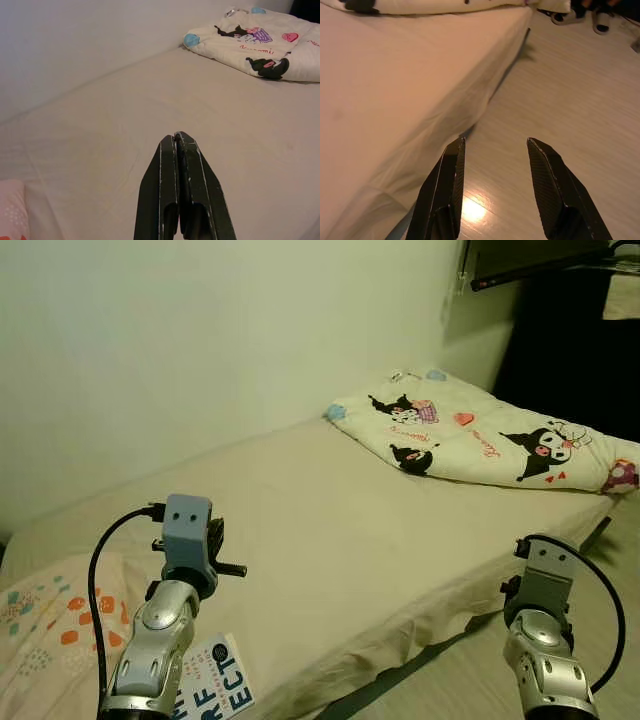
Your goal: Clean up the room
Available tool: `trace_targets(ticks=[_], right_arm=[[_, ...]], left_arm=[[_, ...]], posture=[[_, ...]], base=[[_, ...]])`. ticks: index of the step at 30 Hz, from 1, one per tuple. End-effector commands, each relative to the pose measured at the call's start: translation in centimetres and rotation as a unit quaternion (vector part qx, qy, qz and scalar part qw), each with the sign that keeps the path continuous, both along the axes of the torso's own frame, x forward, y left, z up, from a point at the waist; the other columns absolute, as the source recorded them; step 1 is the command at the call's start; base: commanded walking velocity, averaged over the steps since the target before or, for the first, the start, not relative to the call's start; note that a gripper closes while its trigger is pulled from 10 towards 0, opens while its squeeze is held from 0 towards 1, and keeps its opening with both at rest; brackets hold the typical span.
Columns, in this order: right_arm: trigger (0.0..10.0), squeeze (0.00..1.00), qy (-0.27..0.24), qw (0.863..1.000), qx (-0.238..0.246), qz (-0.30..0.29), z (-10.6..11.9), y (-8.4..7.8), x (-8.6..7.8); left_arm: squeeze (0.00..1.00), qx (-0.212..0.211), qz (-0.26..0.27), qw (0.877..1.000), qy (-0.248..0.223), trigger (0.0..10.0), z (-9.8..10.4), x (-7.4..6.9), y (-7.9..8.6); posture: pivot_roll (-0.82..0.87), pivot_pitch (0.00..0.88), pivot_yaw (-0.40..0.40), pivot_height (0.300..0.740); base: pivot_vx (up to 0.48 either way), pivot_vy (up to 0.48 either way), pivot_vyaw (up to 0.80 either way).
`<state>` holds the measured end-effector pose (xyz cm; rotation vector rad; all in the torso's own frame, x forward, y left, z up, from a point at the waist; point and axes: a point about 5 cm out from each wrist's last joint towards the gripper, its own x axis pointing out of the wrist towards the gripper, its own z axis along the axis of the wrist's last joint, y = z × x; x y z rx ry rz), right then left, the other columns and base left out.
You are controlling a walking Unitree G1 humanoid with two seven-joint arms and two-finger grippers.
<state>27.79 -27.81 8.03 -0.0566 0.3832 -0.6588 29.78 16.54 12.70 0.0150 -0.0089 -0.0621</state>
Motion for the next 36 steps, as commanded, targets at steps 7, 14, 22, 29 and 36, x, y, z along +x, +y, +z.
trace_targets(ticks=[7,14,22,29,36], right_arm=[[10.0,0.00,0.017,1.000,0.013,0.010,-0.3,0.6,-0.1],[10.0,0.00,-0.035,0.995,0.005,0.093,1.1,2.4,0.8],[10.0,0.00,-0.034,0.993,-0.010,0.112,1.5,3.1,1.4],[10.0,0.00,-0.009,0.992,0.001,0.125,1.0,2.1,1.6],[10.0,0.00,-0.005,0.989,0.003,0.144,1.1,2.0,1.8]], left_arm=[[0.00,0.008,0.002,1.000,0.002,10.0,0.0,-0.1,0.3],[0.00,0.008,0.000,1.000,0.002,10.0,0.0,0.0,0.3],[0.00,0.007,0.002,1.000,0.002,10.0,0.0,0.1,0.2],[0.00,0.007,0.006,1.000,0.001,10.0,0.0,0.0,0.4],[0.00,0.006,0.006,1.000,0.001,10.0,0.0,0.1,0.4]], posture=[[-0.10,0.041,0.025,0.732],[-0.11,0.045,0.028,0.732],[-0.11,0.043,0.024,0.732],[-0.11,0.044,0.024,0.732],[-0.11,0.044,0.024,0.732]], base=[[0.000,0.000,0.00],[0.000,0.000,0.00],[0.000,0.000,0.00],[0.000,0.000,0.00],[0.000,0.000,0.00]])
